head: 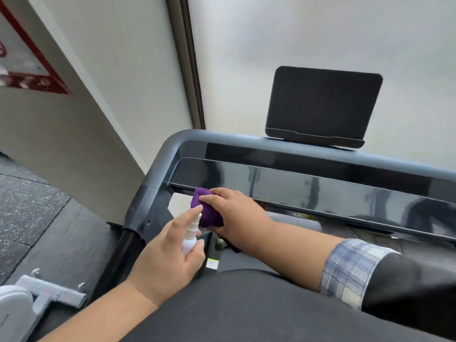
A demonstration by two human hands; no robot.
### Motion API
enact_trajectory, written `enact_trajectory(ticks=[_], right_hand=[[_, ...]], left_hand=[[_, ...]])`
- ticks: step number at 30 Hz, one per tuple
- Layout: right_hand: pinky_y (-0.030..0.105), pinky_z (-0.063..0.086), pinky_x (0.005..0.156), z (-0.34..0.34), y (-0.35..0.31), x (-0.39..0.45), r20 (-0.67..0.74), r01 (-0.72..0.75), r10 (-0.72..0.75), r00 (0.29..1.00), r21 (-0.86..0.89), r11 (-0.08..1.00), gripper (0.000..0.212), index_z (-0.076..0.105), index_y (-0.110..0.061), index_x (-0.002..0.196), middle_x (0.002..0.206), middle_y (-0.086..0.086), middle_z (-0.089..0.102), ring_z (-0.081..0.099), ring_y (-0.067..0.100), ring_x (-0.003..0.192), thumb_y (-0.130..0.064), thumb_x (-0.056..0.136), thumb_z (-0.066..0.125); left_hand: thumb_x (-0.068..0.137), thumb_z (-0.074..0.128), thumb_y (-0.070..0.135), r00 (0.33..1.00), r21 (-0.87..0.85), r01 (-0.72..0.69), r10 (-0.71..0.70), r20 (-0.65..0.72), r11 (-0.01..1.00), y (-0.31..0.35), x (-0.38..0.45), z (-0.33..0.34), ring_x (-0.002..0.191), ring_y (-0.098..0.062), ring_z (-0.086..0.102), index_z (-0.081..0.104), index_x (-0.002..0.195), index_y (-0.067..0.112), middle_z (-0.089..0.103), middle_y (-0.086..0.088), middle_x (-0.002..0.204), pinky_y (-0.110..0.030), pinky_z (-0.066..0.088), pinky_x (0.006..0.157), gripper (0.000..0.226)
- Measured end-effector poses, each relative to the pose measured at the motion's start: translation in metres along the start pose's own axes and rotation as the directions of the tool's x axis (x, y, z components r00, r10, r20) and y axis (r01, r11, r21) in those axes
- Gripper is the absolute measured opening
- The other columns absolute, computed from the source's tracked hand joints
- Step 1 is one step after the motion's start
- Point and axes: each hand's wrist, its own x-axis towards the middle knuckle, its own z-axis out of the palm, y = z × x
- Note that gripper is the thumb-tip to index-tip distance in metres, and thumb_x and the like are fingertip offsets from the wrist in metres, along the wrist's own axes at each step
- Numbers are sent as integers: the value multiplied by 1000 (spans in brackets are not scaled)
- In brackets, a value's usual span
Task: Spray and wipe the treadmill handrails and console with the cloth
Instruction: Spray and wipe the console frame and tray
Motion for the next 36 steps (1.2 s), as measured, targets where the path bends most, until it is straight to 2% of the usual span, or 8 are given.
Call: enact_trajectory(ticks=[4, 9, 14, 18, 22, 27, 32, 36], right_hand=[[39, 45, 100, -20, 36, -22, -33, -51, 51, 998, 18, 999, 70, 46, -32, 144, 147, -2, 46, 51, 28, 125, -40, 81, 77], [39, 44, 103, -46, 86, -50, -90, -117, 119, 989, 32, 993, 70, 46, -33, 144, 147, -5, 46, 49, 24, 126, -45, 82, 75], [38, 40, 107, -65, 133, -70, -88, -147, 148, 985, 19, 989, 74, 44, -32, 146, 150, -4, 44, 46, 25, 129, -47, 81, 77], [38, 37, 109, -75, 168, -86, -105, -191, 195, 975, 46, 980, 75, 46, -30, 146, 150, -3, 44, 45, 27, 130, -49, 80, 78], [36, 33, 110, -76, 196, -101, -99, -221, 229, 968, 86, 971, 75, 44, -32, 146, 151, -6, 42, 41, 25, 132, -45, 80, 78], [34, 31, 114, -70, 212, -109, -95, -244, 256, 962, 121, 962, 77, 43, -34, 147, 154, -5, 39, 38, 23, 136, -47, 80, 78], [35, 31, 116, -64, 207, -98, -99, -240, 258, 961, 167, 956, 77, 45, -33, 147, 154, -6, 41, 38, 22, 136, -46, 79, 79], [39, 34, 115, -60, 202, -79, -100, -244, 263, 960, 165, 955, 77, 46, -33, 146, 152, -6, 42, 40, 22, 135, -45, 78, 81]], left_hand=[[83, 75, 10, 994, 0, -86, 86, 62, 996, 25, 27, 26, 87, 17, 54, 33, 138, 53, 60, 13, 115, -9, 40, 77, 82], [88, 70, 19, 995, -34, -79, 81, 58, 996, 62, 53, 62, 79, -2, 60, 21, 134, 74, 55, 25, 120, -25, 47, 80, 87], [89, 71, 14, 992, -46, -80, 84, 96, 996, 102, 73, 98, 99, -14, 64, 26, 137, 62, 56, 19, 118, -40, 53, 89, 82], [89, 69, 20, 994, -25, -47, 49, 97, 999, 124, 80, 124, 96, -12, 63, 24, 138, 61, 60, 12, 118, -36, 52, 88, 78], [91, 65, 27, 993, -6, 11, -10, 119, 1000, 136, 81, 148, 97, -6, 61, 21, 138, 63, 57, 15, 124, -32, 50, 89, 74], [92, 65, 28, 987, 8, 60, -61, 146, 998, 139, 82, 163, 94, -1, 55, 19, 136, 67, 54, 21, 114, -27, 49, 86, 74], [93, 62, 33, 985, 35, 117, -121, 121, 993, 125, 89, 159, 98, 3, 52, 19, 137, 66, 54, 22, 121, -12, 39, 82, 70], [93, 59, 36, 978, 14, 196, -197, 74, 980, 106, 113, 145, 96, 0, 57, 22, 135, 66, 58, 17, 114, -24, 45, 83, 64]])
